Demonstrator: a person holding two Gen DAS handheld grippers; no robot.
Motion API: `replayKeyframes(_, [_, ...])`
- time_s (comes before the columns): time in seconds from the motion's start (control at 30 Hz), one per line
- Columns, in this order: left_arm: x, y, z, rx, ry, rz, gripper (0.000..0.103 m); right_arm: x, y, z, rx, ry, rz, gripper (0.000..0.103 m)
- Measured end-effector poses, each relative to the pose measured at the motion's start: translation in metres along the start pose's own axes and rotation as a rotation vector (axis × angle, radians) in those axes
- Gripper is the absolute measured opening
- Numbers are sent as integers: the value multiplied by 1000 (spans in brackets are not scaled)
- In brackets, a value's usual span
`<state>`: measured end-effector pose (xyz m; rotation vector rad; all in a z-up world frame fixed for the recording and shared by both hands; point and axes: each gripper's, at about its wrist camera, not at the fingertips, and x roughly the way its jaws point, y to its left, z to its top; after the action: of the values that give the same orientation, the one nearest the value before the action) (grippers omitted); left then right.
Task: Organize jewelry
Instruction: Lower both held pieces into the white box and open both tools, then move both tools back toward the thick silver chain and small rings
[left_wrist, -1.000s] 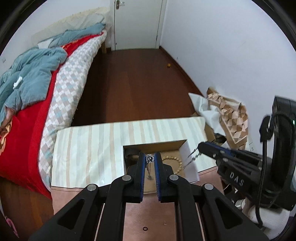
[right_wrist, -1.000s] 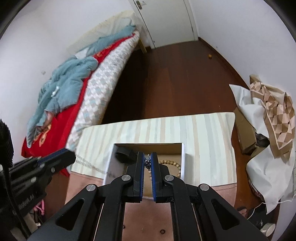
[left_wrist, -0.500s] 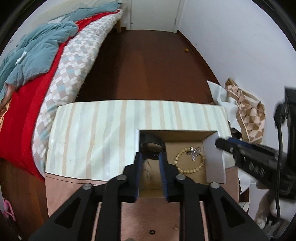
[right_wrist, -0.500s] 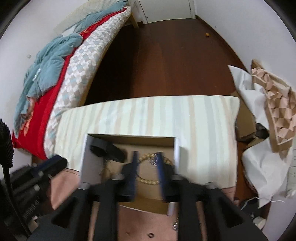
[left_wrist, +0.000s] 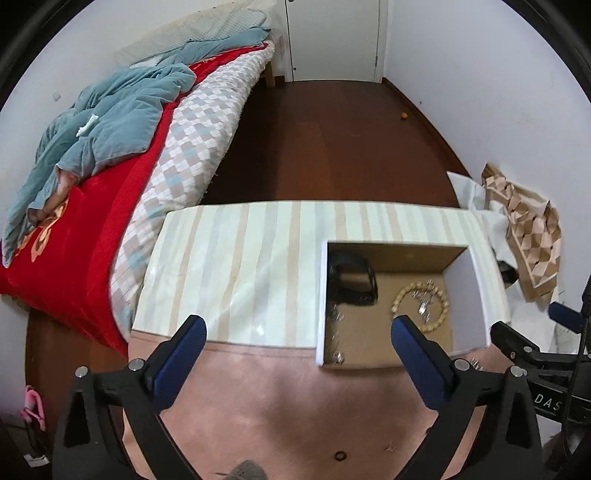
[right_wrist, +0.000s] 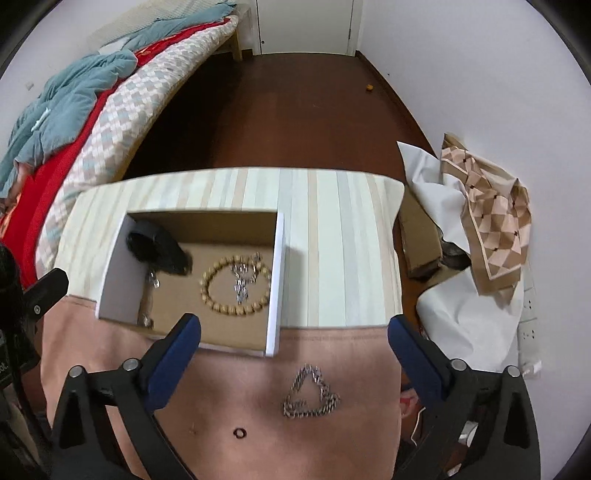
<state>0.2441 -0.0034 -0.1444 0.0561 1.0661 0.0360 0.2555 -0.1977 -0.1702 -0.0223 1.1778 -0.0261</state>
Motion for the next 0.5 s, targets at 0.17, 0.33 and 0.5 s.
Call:
replayKeyframes(0.17, [-4,2,-13,-1,-7,19,103,-6,4,-17,3,-11,-28,103])
replayKeyframes(0.33, [-16,5,-24,-9,-28,38,103,-20,8,-26,10,-42,-48,103])
replayKeyframes(0.5, [-37,11,-34,-31,-69,60,103,-45,12,-35,16,-85,-50,103])
